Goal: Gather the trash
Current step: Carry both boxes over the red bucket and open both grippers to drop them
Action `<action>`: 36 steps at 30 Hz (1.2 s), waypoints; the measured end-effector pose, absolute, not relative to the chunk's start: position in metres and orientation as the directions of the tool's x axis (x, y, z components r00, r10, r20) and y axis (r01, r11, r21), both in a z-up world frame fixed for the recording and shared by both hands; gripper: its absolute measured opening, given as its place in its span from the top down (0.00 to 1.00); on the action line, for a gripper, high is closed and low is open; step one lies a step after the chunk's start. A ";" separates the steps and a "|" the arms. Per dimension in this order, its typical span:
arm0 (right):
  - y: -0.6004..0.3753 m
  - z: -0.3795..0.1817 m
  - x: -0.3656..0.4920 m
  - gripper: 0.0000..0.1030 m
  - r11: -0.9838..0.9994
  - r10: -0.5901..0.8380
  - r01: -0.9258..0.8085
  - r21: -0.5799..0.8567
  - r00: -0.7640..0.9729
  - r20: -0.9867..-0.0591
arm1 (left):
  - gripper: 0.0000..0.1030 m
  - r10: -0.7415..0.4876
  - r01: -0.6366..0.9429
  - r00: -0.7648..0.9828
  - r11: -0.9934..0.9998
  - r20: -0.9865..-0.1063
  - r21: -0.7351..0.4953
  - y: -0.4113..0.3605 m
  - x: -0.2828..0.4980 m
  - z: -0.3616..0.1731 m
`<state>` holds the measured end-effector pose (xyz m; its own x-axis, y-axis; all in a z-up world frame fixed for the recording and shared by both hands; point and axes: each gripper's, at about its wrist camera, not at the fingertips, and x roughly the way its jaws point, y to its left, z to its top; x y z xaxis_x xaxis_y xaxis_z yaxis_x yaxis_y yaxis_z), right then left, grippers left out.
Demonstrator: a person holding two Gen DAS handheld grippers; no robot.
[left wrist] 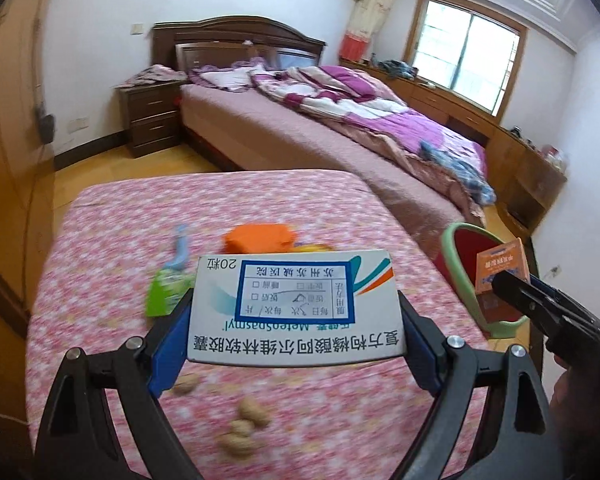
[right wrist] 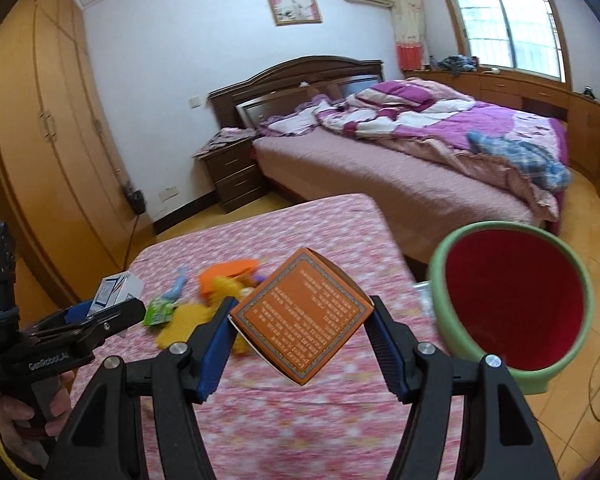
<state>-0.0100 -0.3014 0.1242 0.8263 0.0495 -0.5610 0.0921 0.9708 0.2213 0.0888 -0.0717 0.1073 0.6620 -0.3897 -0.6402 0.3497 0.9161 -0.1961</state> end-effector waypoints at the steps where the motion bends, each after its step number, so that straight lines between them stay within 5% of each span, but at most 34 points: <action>1: -0.311 0.125 -0.011 0.36 0.969 0.036 0.108 0.222 0.827 -0.560 | 0.13 -0.403 0.368 0.655 0.909 -0.639 -0.195 -0.083 0.090 0.108; 24: -0.505 0.055 -0.028 0.34 0.880 -0.146 0.395 0.265 0.754 -0.640 | 0.13 -0.535 0.616 0.502 0.773 -0.679 -0.152 -0.305 0.116 0.076; 28: -0.514 0.055 -0.029 0.17 0.879 -0.150 0.390 0.273 0.771 -0.618 | 0.13 -0.545 0.642 0.477 0.752 -0.690 -0.150 -0.329 0.116 0.068; 36: -0.524 0.068 -0.051 0.16 0.870 -0.245 0.438 0.228 0.784 -0.571 | 0.13 -0.566 0.693 0.440 0.708 -0.697 -0.138 -0.364 0.114 0.057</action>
